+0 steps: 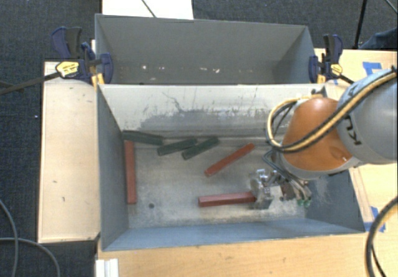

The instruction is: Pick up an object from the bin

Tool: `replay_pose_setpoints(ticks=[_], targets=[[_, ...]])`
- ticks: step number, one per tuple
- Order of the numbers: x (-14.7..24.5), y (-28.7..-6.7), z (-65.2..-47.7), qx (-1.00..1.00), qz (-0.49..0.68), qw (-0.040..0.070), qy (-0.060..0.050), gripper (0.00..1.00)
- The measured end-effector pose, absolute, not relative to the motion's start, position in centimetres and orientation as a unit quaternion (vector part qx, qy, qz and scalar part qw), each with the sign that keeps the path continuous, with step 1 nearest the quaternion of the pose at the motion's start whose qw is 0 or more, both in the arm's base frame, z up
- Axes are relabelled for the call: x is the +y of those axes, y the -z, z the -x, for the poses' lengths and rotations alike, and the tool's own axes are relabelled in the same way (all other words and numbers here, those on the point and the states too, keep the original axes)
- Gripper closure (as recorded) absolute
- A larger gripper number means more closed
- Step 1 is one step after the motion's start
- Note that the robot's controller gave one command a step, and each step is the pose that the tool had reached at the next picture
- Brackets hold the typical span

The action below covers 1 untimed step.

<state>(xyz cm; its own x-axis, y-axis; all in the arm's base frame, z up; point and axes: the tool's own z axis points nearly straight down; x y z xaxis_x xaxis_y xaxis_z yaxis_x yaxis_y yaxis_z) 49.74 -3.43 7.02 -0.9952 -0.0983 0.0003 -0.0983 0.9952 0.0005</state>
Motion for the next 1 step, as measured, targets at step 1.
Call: replay_pose_setpoints(ticks=[1], targets=[[-5.0, -24.35, -51.17, -0.996, -0.089, -0.003, 0.0, 1.0]])
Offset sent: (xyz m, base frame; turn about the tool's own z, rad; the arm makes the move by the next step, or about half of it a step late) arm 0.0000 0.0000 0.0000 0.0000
